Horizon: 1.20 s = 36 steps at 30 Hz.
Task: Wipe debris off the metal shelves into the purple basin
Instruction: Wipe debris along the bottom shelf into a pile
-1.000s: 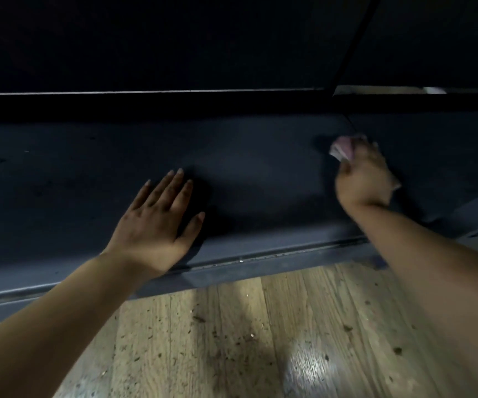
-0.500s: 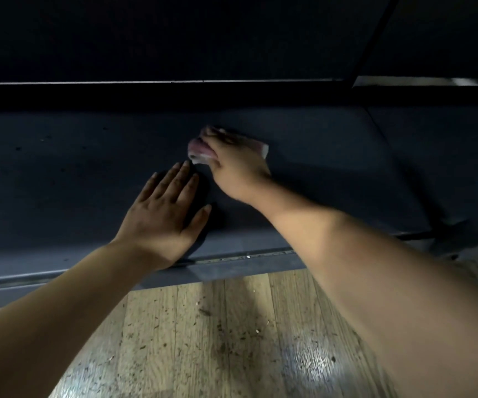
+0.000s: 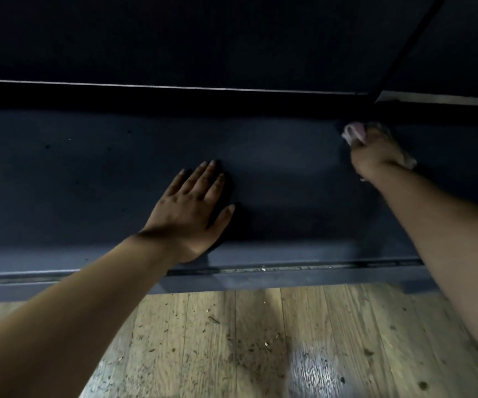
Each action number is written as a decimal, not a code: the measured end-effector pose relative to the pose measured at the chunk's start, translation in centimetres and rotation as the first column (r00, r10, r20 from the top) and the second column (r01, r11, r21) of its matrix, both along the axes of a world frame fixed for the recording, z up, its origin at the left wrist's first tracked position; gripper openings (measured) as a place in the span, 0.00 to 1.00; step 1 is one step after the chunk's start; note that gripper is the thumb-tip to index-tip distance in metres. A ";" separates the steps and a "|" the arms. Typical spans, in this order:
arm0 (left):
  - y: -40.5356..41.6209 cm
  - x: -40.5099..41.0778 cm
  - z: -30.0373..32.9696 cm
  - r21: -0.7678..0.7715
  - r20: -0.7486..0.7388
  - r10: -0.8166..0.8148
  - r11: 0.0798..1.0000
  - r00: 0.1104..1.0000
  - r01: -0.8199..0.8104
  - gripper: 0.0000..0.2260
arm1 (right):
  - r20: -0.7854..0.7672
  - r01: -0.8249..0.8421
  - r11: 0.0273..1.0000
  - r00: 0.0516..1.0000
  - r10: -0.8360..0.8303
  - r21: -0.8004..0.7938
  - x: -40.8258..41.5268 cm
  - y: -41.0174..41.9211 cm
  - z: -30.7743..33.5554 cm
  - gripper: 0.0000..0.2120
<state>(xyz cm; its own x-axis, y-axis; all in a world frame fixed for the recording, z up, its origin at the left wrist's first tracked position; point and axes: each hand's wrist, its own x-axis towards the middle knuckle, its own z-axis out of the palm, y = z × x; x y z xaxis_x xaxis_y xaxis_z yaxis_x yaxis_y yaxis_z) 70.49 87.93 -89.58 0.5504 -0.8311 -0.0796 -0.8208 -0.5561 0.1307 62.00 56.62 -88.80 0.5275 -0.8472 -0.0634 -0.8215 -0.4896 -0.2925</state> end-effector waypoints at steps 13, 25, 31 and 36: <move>0.0 0.0 0.1 -0.001 0.012 -0.009 1.000 1.000 0.009 0.42 | 0.131 -0.681 0.718 0.706 0.696 -0.145 7.9 14.2 -0.3 0.22; 0.0 -0.2 0.1 -0.079 -0.004 0.001 0.997 1.000 -0.002 0.41 | 0.047 0.016 1.000 0.999 -0.017 0.023 0.2 -1.0 0.3 0.40; 0.2 -0.2 0.0 -0.101 -0.020 -0.013 0.995 1.000 0.011 0.42 | 0.007 -0.273 0.960 0.962 0.273 0.054 6.8 6.2 1.5 0.23; 0.5 -0.4 0.0 -0.116 -0.017 -0.004 0.993 1.000 0.002 0.42 | 0.080 -0.628 0.777 0.773 0.630 -0.047 11.7 16.6 -0.2 0.18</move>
<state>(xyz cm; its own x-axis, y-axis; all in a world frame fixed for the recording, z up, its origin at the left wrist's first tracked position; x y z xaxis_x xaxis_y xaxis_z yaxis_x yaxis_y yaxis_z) 70.14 88.45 -89.57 0.5471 -0.8370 0.0079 -0.8197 -0.5338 0.2078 73.75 73.20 -88.96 0.9456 -0.3247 0.0187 -0.3001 -0.8934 -0.3344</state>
